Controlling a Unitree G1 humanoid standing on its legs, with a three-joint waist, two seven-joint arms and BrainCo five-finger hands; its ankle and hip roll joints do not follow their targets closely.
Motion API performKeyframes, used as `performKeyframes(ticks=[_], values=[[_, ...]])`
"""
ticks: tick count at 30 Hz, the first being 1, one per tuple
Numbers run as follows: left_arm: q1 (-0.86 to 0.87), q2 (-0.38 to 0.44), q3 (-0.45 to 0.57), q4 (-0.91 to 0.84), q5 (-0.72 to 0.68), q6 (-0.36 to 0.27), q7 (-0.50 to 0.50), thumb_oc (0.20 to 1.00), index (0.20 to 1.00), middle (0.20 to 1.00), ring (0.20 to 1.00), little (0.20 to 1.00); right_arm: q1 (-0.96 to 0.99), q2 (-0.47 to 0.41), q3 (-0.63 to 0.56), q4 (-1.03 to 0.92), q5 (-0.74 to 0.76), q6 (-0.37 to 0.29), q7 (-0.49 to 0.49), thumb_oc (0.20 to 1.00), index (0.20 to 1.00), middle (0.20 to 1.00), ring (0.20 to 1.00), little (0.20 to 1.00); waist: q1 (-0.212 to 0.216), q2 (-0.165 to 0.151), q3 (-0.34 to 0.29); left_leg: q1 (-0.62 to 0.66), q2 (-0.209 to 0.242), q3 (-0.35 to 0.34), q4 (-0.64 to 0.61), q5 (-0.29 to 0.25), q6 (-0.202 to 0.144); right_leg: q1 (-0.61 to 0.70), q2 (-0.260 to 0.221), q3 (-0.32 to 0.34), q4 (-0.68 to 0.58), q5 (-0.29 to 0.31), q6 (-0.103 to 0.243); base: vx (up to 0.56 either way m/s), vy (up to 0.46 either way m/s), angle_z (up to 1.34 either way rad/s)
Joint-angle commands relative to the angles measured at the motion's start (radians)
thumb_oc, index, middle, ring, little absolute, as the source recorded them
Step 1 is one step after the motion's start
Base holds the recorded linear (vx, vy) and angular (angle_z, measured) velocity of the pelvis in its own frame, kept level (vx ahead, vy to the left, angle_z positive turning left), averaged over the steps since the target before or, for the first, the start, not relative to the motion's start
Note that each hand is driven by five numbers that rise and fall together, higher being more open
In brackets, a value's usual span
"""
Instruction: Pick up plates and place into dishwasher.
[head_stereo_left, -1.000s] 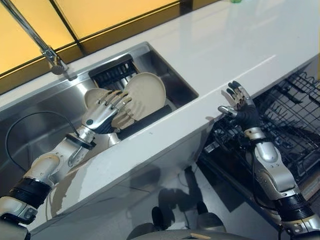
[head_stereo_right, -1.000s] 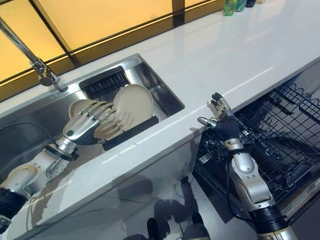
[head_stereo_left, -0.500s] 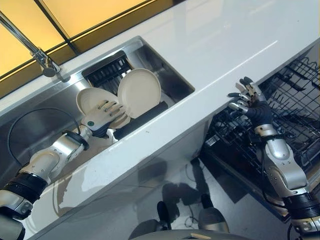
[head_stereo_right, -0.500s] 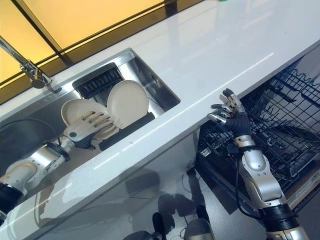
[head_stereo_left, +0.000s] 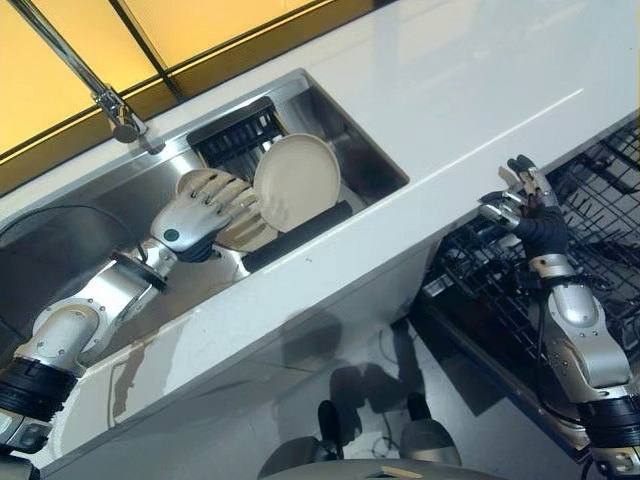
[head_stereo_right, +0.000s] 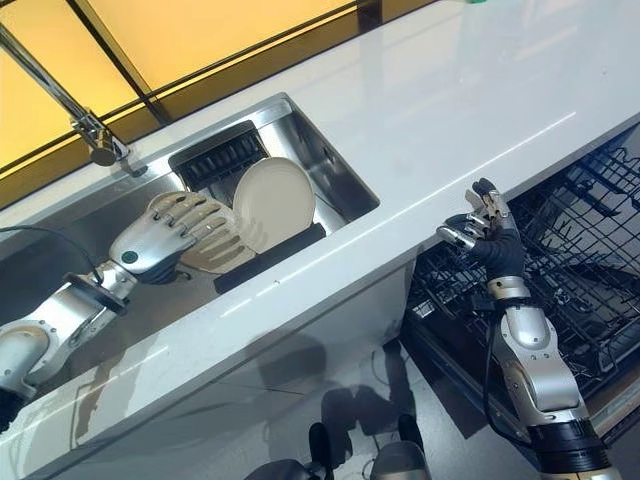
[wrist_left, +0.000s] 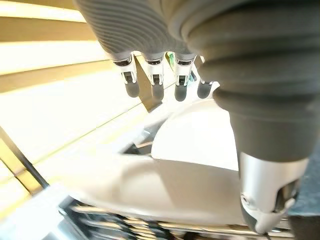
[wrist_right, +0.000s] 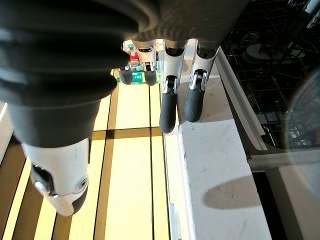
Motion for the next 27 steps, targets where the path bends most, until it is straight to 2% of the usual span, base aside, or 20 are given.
performKeyframes(ticks=[1,4,16,20,27], values=[[0.009,0.046,0.063,0.012,0.045,0.097,-0.048,1.0,1.0,1.0,1.0,1.0,0.028,-0.013,0.051,-0.048,0.017,0.027,0.011,1.0,1.0,1.0,1.0,1.0,0.049,-0.026,-0.087,-0.041,-0.039,-0.029,0.086,-0.104,0.015,-0.145,-0.077,-0.029,0.109,0.026,0.058,0.0,0.0,0.0],[-0.002,0.043,0.028,0.062,0.075,0.14,-0.08,1.0,1.0,1.0,1.0,1.0,0.016,-0.022,0.059,-0.036,0.022,0.024,0.004,1.0,1.0,1.0,1.0,1.0,0.046,-0.028,-0.085,-0.041,-0.038,-0.03,0.089,-0.105,0.014,-0.145,-0.075,-0.025,0.11,0.026,0.058,0.0,0.0,0.0],[-0.045,0.043,-0.068,0.186,0.094,0.143,-0.062,1.0,1.0,1.0,1.0,1.0,0.017,-0.031,0.074,-0.011,0.029,0.002,-0.017,1.0,1.0,1.0,1.0,1.0,0.031,-0.035,-0.079,-0.039,-0.035,-0.015,0.097,-0.109,0.014,-0.148,-0.067,-0.006,0.114,0.029,0.063,0.0,0.0,0.0],[-0.073,0.031,-0.103,0.216,0.094,0.182,-0.028,1.0,1.0,1.0,1.0,1.0,0.01,-0.04,0.079,-0.003,0.036,-0.003,-0.015,1.0,1.0,1.0,1.0,1.0,0.024,-0.031,-0.068,-0.044,-0.037,-0.013,0.1,-0.108,0.014,-0.155,-0.066,0.002,0.12,0.028,0.063,0.0,0.0,0.0],[-0.141,-0.022,-0.164,0.307,0.084,0.261,0.141,1.0,1.0,1.0,1.0,1.0,-0.014,-0.035,0.097,0.019,0.03,-0.016,-0.01,1.0,1.0,1.0,1.0,1.0,0.011,-0.035,-0.048,-0.058,-0.039,-0.01,0.098,-0.102,0.013,-0.169,-0.065,0.014,0.121,0.033,0.062,-0.01,0.008,-0.01]])
